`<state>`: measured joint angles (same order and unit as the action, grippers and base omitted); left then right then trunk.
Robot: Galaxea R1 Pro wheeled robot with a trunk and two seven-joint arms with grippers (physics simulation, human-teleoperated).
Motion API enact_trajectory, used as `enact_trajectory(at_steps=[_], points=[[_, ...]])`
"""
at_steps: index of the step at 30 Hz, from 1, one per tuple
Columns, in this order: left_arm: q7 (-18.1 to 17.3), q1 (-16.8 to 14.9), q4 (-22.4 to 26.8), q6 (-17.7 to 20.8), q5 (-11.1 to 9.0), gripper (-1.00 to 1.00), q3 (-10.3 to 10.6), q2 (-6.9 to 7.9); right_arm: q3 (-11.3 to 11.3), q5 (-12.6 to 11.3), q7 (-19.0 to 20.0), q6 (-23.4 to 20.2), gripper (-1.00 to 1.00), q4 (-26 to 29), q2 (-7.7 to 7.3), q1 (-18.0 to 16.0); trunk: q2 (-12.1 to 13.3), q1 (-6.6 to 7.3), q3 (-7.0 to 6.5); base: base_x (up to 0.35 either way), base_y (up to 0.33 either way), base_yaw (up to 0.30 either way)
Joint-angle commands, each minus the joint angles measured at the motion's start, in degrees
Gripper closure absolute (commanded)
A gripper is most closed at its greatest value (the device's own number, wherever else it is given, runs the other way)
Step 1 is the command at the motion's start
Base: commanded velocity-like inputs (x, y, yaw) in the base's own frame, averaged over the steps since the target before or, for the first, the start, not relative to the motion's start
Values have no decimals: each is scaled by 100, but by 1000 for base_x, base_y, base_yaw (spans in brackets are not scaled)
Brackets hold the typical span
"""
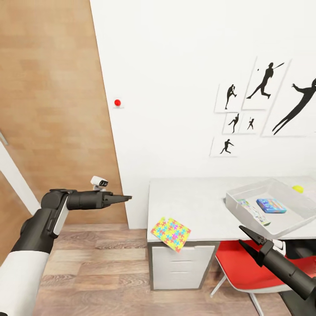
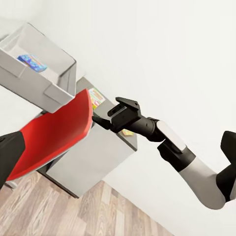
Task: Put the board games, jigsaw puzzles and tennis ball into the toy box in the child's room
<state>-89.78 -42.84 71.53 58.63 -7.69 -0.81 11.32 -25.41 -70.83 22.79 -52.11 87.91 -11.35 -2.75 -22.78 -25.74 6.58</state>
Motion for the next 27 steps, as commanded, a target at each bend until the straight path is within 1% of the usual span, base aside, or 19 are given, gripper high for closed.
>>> enact_trajectory(at_steps=[1,5,11,18,24,27], points=[[-22,-5,2,61,4,-100,1,2,-8,25,33,-28,-100,-2,1,-6,-13,-5,3,0,-157,0],[-22,-5,2,61,4,-100,-3,2,-8,22,33,-28,-100,-2,1,-6,-13,-5,-35,0,-86,0],[-22,-5,2,61,4,-100,1,2,-8,23,33,-28,-100,-2,11,-6,-13,-5,-92,0,-189,0],[-22,-5,2,64,13,-100,2,2,4,21,27,-28,-100,-2,18,-6,-13,-5,-159,0,-41,0],[-22,-5,2,66,13,-100,-13,2,143,25,16,-20,-100,-2,18,-6,-13,-5,-216,0,-5,0],[-22,-5,2,68,10,-100,-15,2,173,25,10,-19,-100,-2,18,-6,-13,-5,-244,0,-1,0]])
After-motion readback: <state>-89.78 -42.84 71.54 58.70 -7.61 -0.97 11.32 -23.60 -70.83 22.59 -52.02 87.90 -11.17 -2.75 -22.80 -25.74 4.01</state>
